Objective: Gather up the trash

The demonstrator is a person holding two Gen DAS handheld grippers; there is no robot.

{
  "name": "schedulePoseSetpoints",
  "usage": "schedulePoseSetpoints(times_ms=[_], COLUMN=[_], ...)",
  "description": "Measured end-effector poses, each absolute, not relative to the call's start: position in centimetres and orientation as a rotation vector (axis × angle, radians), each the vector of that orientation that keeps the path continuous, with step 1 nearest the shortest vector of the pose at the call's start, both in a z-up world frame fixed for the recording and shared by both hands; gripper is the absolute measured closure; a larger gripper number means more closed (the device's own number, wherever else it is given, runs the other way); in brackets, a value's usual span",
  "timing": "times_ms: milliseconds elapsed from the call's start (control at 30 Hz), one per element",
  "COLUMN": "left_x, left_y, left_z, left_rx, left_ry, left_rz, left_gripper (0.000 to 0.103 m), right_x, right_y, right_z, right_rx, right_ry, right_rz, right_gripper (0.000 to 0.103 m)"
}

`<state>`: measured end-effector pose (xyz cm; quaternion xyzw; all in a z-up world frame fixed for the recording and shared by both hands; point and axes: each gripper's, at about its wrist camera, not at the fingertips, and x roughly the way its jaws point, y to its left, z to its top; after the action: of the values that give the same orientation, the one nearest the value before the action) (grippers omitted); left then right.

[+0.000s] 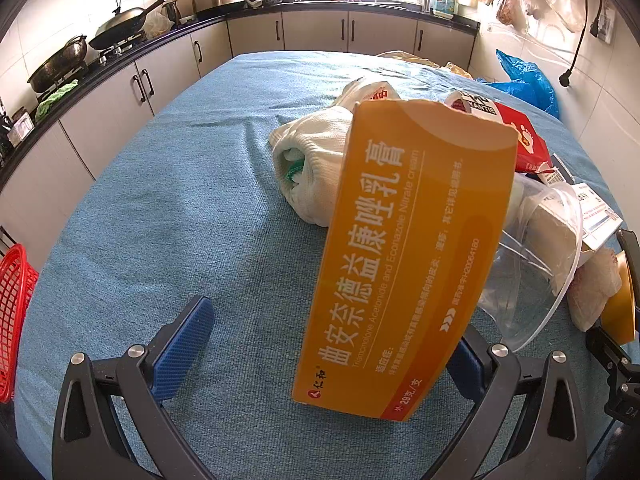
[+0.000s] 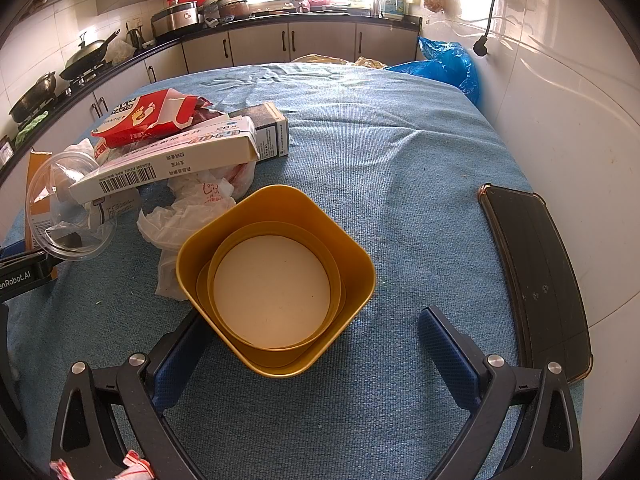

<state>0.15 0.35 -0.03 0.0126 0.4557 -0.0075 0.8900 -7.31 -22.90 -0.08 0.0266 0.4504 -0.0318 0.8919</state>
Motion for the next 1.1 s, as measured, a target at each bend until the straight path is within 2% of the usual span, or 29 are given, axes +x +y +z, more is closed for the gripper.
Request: schedulePoseSetpoints(times_ms=[400, 700, 1100], left_x=[0.2, -4.3, -12.8], left_y=[0.2, 1.4, 4.9], left_z=[0.2, 0.6, 5.7], left_rx=[0.076, 0.084, 0.045], left_ry=[1.007, 0.989, 0.761], left_rz=[-0.105, -0.173, -0.081], left_gripper=[0.000, 0.000, 0.000], right_x=[-8.7, -13.5, -19.0], right_y=[-22.6, -21.3, -19.8], right_z=[0.3, 0.3, 0.6], right_rx=[0.109, 0.120, 0.148], right_ry=[1.032, 1.051, 1.048], right_rz=[-0.118, -0.149, -0.172], right_gripper=[0.000, 0.000, 0.000])
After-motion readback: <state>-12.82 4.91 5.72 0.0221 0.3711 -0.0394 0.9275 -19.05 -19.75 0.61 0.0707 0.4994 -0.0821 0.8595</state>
